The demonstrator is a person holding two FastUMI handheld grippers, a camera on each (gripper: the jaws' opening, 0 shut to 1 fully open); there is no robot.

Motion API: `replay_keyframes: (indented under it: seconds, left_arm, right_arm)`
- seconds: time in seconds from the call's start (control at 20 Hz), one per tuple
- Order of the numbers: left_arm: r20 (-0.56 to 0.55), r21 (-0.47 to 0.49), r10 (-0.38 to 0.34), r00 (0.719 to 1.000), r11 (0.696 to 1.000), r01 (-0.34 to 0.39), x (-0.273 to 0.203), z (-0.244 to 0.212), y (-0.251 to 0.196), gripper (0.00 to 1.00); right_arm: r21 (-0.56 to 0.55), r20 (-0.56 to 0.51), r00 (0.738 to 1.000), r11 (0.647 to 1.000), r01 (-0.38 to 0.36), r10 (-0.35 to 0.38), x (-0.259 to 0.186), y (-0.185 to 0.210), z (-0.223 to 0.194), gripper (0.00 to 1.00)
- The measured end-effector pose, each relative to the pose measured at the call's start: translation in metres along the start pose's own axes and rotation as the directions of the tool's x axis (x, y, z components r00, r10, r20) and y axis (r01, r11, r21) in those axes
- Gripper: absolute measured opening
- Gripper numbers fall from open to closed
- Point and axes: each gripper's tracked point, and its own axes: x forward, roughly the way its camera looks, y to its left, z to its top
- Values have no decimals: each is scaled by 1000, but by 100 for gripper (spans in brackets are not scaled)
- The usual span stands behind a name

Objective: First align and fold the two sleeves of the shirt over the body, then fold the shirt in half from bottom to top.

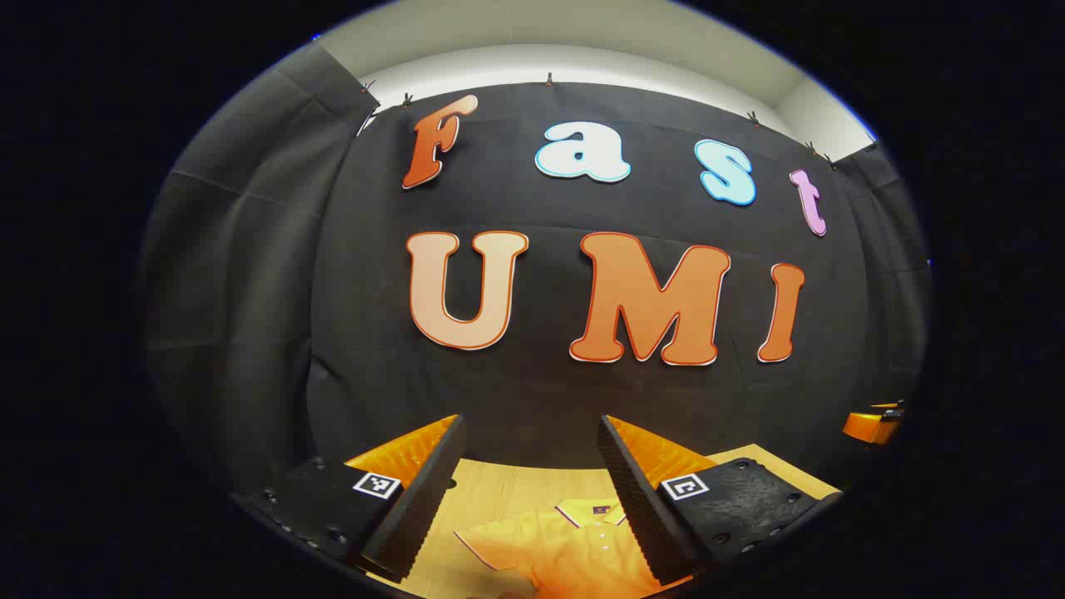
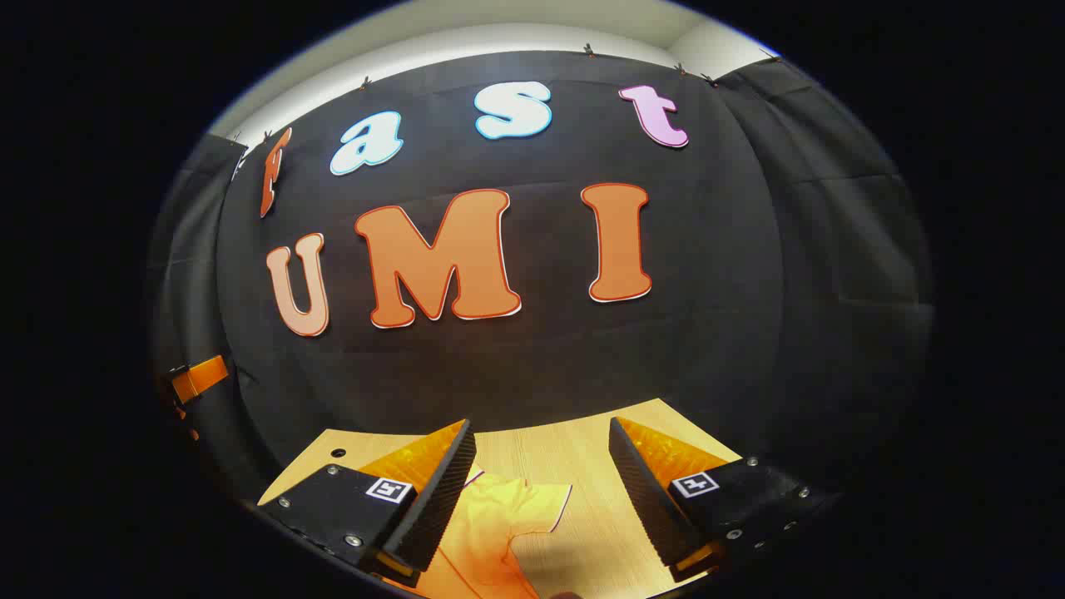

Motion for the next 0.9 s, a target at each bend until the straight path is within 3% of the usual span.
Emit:
replay_keyframes:
  seconds: [0.35, 0.9]
  left_arm:
    - [-3, 16, 23, 1000, 1000, -23, -4, -3, 14, 98]
    - [0, 25, 36, 999, 999, -36, -10, -5, 8, 98]
  right_arm:
    - [-7, 2, 1000, 1000, -20, 20, 1, 13, 1, 98]
    - [-13, 9, 1000, 1000, -5, 5, -3, 0, 3, 98]
